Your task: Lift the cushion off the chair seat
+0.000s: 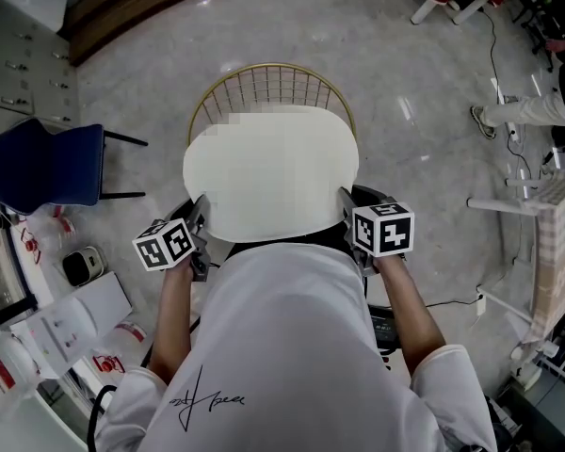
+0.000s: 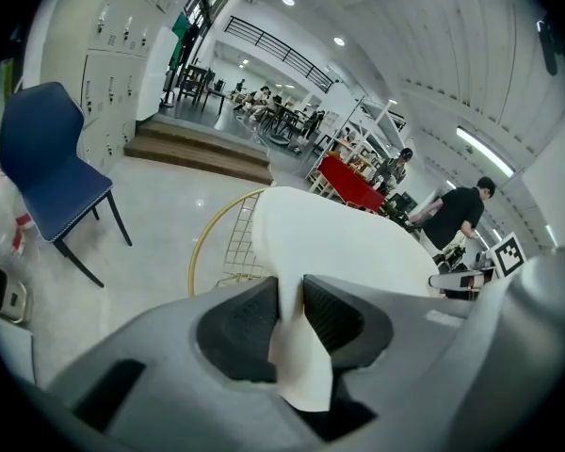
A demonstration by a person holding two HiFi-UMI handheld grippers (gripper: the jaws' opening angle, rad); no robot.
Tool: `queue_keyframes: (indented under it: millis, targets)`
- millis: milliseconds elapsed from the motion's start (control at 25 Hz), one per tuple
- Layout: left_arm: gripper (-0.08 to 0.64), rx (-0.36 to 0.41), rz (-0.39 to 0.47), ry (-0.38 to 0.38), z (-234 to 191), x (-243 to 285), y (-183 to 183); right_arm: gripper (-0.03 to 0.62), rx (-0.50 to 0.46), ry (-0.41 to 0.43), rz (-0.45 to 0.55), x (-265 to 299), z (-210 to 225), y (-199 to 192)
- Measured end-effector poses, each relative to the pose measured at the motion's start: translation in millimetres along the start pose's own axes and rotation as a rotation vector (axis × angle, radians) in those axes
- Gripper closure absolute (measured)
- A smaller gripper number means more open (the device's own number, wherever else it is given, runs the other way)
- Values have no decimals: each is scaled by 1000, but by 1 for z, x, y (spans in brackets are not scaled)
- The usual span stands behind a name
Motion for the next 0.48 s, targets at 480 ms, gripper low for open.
queue_keyframes:
  millis: [480]
  targets:
    - [470,-8,-20,-9,0,7,-6,535,15,-8,-20,3,6,-9]
Point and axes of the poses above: the fingertips, and each gripper's own axes: x forward along the fingers, z to its right, y out of its top, the point moved 3 cm from there along -x, backward along the fingers, and after that the axes turned 2 degrees about -y, right-handed, at the moved point
